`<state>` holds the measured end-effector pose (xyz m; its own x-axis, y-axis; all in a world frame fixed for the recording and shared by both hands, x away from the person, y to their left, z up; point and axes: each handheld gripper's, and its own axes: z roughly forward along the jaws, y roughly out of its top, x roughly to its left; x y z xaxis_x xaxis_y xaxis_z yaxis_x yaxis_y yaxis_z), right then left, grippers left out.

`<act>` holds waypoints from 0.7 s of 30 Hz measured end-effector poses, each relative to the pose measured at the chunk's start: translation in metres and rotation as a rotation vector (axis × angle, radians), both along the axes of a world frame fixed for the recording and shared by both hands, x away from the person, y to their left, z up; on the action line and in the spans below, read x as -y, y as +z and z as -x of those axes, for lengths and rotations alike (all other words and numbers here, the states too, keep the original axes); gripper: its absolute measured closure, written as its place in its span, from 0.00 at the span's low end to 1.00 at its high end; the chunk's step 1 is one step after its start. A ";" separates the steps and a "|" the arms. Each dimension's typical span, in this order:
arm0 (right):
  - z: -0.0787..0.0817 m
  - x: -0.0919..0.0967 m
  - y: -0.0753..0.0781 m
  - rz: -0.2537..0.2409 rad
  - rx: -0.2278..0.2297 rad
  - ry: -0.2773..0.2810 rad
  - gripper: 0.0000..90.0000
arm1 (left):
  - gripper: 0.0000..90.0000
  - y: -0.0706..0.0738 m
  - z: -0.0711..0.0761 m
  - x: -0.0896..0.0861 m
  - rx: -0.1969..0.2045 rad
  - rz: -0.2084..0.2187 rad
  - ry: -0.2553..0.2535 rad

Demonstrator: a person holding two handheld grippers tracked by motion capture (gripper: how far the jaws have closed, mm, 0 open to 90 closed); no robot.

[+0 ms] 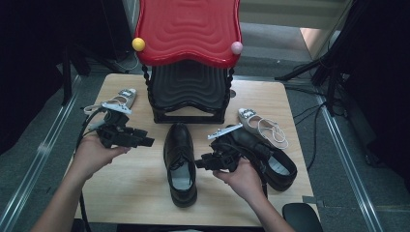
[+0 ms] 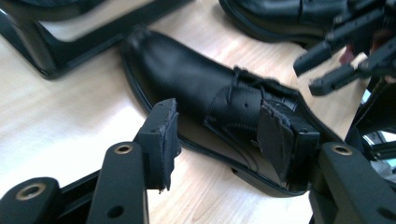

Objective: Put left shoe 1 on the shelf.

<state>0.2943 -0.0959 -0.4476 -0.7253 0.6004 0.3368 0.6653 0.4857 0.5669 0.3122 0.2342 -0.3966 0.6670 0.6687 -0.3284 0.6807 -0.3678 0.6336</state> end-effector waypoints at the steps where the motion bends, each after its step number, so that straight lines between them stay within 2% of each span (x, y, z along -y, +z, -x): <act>1: 0.001 0.000 0.001 0.001 -0.001 0.000 0.66 | 0.56 0.006 -0.001 -0.001 0.012 0.002 -0.004; 5: 0.001 0.000 0.002 -0.013 -0.025 -0.023 0.63 | 0.66 0.025 -0.007 0.000 0.045 0.000 -0.012; 7: 0.002 0.000 0.003 -0.033 -0.028 -0.014 0.63 | 0.69 0.033 -0.010 0.003 0.059 -0.008 -0.018; 9: 0.003 -0.002 0.004 -0.021 -0.024 -0.019 0.63 | 0.74 0.041 -0.014 0.006 0.073 -0.018 -0.026; 12: 0.004 -0.003 0.006 -0.011 -0.042 -0.044 0.62 | 0.80 0.050 -0.020 0.009 0.085 -0.021 -0.026; 16: 0.006 -0.006 0.007 0.010 -0.064 -0.013 0.66 | 0.85 0.061 -0.028 0.015 0.089 -0.046 -0.033; 21: 0.009 -0.011 0.007 0.031 -0.068 -0.007 0.65 | 0.91 0.079 -0.038 0.018 0.111 -0.044 -0.034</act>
